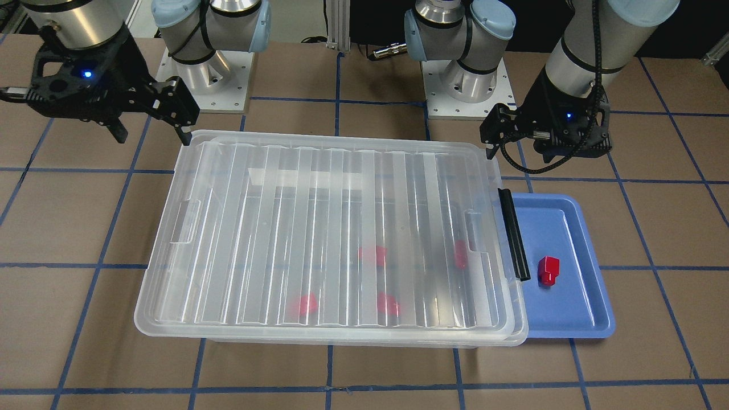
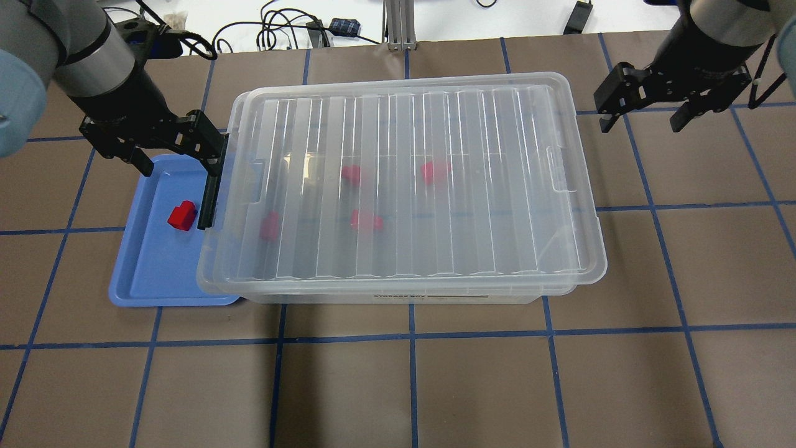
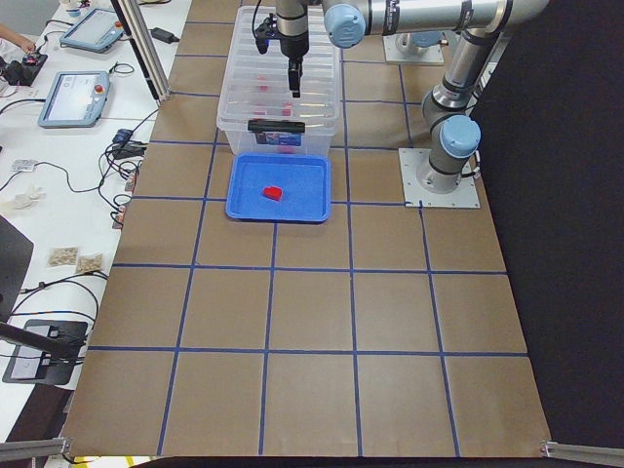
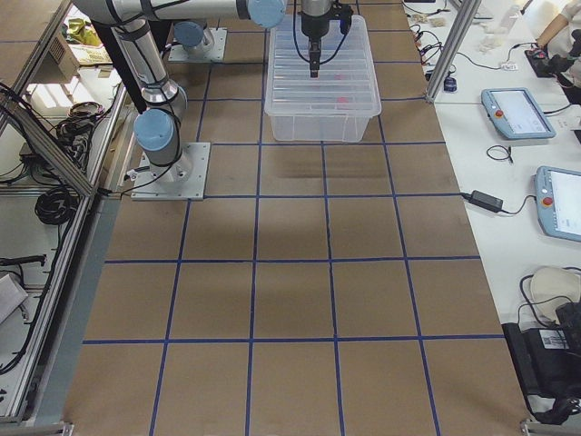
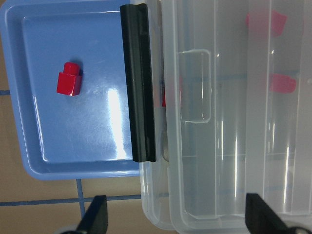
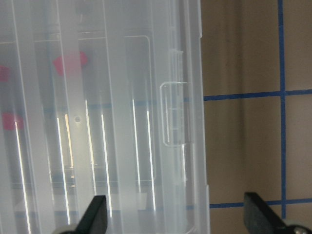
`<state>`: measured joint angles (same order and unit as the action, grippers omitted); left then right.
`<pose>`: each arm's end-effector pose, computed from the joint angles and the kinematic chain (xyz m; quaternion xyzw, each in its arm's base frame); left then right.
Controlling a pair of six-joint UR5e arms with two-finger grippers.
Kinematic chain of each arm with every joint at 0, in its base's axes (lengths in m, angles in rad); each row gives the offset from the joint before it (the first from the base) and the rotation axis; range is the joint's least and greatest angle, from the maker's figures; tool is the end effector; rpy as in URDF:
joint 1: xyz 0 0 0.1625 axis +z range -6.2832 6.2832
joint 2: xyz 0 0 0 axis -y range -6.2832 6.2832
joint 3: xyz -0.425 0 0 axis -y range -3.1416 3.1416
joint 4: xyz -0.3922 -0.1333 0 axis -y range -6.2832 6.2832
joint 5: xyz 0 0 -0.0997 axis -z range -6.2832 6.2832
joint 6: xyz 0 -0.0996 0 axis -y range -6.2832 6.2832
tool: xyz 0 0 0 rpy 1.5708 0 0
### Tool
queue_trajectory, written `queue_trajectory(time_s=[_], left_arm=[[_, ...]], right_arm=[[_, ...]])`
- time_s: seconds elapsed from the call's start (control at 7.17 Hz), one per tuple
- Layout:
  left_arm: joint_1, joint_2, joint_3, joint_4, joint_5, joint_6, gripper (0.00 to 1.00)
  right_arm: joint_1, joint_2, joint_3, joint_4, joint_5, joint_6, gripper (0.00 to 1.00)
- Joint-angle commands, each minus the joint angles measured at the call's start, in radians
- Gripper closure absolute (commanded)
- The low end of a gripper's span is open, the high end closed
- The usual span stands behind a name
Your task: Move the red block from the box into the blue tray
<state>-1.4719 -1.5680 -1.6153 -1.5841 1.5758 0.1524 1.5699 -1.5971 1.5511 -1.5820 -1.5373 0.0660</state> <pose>-0.0843 -0.4955 0.4662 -0.0268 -0.9993 -0.0276 0.0010 0.1362 -0.4860 0.5117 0.0329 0.9989 -0.0280 0.0177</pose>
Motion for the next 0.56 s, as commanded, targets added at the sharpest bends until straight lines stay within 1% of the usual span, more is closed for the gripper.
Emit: queue_trajectory(time_s=[0.0, 0.42], left_arm=[[-0.001, 0.008, 0.0, 0.0, 0.006, 0.001, 0.0], [-0.001, 0.006, 0.002, 0.001, 0.006, 0.001, 0.0]], right_arm=[[0.062, 0.006, -0.005, -0.007, -0.013, 0.083, 0.0], [0.062, 0.008, -0.003, -0.004, -0.02, 0.083, 0.0]])
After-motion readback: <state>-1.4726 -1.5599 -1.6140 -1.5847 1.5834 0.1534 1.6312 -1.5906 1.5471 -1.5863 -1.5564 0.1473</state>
